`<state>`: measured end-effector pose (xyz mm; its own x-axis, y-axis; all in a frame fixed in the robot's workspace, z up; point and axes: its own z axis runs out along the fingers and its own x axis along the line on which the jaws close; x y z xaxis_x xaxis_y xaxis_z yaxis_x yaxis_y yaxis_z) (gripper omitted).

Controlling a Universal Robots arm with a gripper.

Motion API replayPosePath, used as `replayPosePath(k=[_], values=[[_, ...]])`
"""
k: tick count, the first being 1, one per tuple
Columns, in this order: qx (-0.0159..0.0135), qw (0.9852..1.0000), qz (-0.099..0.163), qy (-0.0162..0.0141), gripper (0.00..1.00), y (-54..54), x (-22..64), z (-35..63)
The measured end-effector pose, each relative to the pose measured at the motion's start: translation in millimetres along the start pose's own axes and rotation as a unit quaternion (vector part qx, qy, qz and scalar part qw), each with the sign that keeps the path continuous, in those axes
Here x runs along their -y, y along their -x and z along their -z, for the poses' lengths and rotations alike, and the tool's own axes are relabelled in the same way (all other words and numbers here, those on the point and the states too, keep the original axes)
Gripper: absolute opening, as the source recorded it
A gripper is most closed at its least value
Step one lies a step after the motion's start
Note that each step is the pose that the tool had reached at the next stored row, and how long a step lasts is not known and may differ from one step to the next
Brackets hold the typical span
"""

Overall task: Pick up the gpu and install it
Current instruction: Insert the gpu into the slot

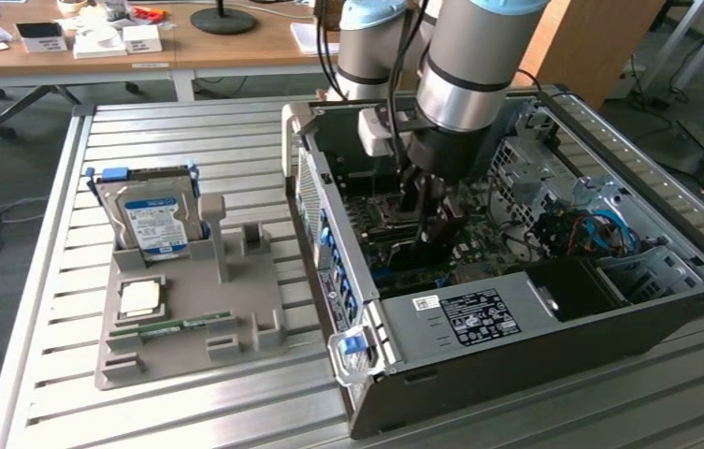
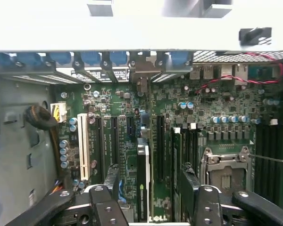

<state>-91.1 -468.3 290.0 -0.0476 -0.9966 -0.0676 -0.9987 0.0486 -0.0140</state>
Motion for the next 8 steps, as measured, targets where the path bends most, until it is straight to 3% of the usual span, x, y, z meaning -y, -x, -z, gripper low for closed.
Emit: replayPosePath(k=[8], values=[[-0.0017, 1.0000, 0.000, -0.0001, 0.63, 1.0, 0.2, 14.8]])
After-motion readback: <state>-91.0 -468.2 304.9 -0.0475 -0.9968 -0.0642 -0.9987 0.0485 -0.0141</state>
